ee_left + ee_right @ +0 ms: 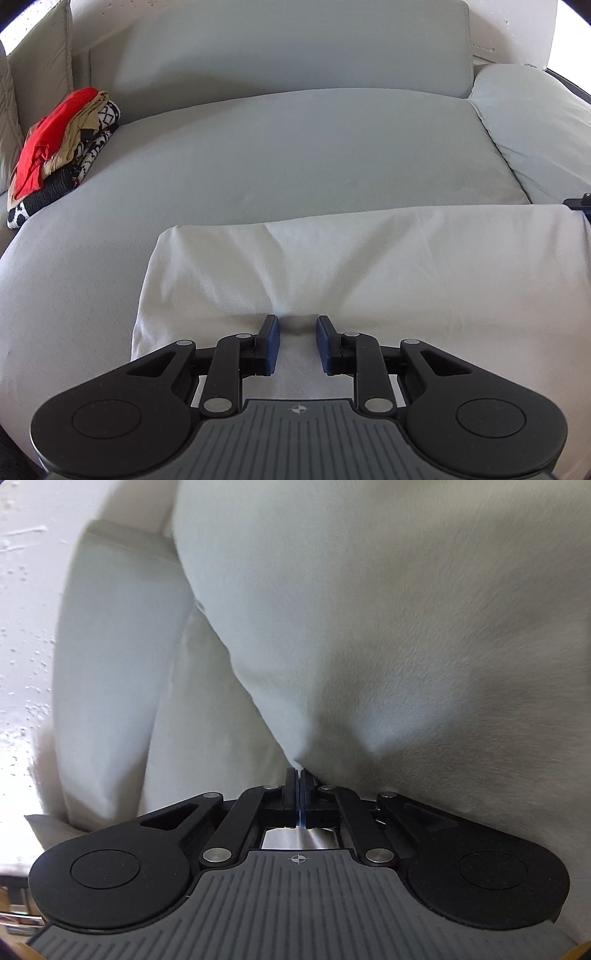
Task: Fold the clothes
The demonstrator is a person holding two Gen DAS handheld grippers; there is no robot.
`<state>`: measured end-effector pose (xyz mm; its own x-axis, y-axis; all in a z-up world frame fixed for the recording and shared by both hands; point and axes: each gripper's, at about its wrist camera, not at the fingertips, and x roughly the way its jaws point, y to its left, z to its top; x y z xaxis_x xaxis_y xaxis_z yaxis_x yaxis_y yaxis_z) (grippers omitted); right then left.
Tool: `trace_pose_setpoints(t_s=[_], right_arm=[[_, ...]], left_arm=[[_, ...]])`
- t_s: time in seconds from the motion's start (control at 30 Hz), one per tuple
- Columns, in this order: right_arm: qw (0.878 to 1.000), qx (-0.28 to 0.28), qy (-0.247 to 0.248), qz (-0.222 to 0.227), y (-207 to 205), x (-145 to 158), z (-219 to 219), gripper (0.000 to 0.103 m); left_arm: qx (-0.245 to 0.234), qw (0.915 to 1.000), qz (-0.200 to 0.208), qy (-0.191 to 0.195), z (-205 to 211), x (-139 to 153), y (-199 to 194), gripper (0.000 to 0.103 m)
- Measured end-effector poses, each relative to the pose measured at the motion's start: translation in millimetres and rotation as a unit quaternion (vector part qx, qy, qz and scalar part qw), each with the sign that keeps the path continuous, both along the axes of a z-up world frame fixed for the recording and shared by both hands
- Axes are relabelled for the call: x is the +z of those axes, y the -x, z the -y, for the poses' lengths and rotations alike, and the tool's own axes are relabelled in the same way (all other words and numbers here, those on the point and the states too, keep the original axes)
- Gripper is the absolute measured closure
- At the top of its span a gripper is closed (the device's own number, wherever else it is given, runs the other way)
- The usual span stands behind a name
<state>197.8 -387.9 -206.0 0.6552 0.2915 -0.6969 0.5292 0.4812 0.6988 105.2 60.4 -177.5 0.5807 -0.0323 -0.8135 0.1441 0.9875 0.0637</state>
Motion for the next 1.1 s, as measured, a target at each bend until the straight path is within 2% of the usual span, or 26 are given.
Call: trace_pose_setpoints(t_s=[0.1, 0.2, 0.23, 0.3, 0.37, 0.47, 0.5, 0.57, 0.67, 0.7, 0.8, 0.87, 0.9, 0.97, 1.0, 1.07, 1.1], right_arm=[[0.997, -0.024, 0.065, 0.038, 15, 15, -3, 0.103], [0.995, 0.0, 0.088, 0.036, 15, 17, -6, 0.103], [0.996, 0.01, 0.088, 0.034, 14, 17, -7, 0.103], [0.999, 0.024, 0.029, 0.017, 13, 11, -8, 0.093], [0.999, 0.032, 0.003, -0.002, 12, 8, -12, 0.09], [0.995, 0.053, 0.083, 0.028, 18, 30, -28, 0.087], [0.99, 0.085, 0.097, 0.048, 18, 36, -40, 0.087], [0.979, 0.179, 0.081, 0.062, 14, 33, -71, 0.087], [0.966, 0.237, 0.101, -0.012, 5, 9, -98, 0.09], [0.968, 0.211, 0.134, -0.016, 8, 8, -93, 0.103], [0.964, 0.114, 0.239, -0.009, 23, 16, -79, 0.103], [0.948, 0.074, 0.311, 0.006, 39, 36, -84, 0.103], [0.941, 0.061, 0.333, 0.006, 45, 43, -88, 0.099], [0.943, 0.07, 0.325, 0.014, 55, 52, -96, 0.09], [0.945, 0.075, 0.319, 0.018, 60, 56, -100, 0.09], [0.952, 0.111, 0.285, 0.028, 74, 60, -96, 0.086], [0.954, 0.128, 0.268, 0.034, 74, 58, -95, 0.079]], left_arm=[[0.002, 1.0, 0.002, 0.006, -1, 0, 0, 0.08], [0.002, 1.0, 0.003, 0.006, 0, -1, 0, 0.08], [0.002, 1.0, 0.003, 0.007, 0, -1, 0, 0.08], [0.003, 0.9999, 0.003, 0.009, 0, -1, -1, 0.08], [0.002, 1.0, 0.004, 0.006, 0, -1, 0, 0.08], [0.001, 1.0, 0.004, 0.005, 1, -1, 0, 0.08], [0.001, 1.0, 0.004, 0.005, 1, -1, 0, 0.08], [0.001, 1.0, 0.005, 0.004, 1, -1, 0, 0.081], [0.001, 1.0, 0.004, 0.005, 1, 0, -1, 0.081], [0.001, 1.0, 0.004, 0.006, 0, 0, -1, 0.08], [0.002, 0.9998, 0.003, 0.017, -4, -1, -1, 0.08], [0.002, 0.9997, 0.004, 0.022, -6, -1, -1, 0.08], [0.001, 0.9998, 0.007, 0.021, -5, -1, -1, 0.08], [0.001, 0.9999, 0.012, 0.012, -3, 2, 3, 0.08], [0.0, 0.9999, 0.015, 0.008, -1, 5, 6, 0.08], [-0.004, 0.9993, 0.014, 0.034, -4, 14, 18, 0.081], [-0.005, 0.9987, 0.014, 0.048, -7, 19, 24, 0.08]])
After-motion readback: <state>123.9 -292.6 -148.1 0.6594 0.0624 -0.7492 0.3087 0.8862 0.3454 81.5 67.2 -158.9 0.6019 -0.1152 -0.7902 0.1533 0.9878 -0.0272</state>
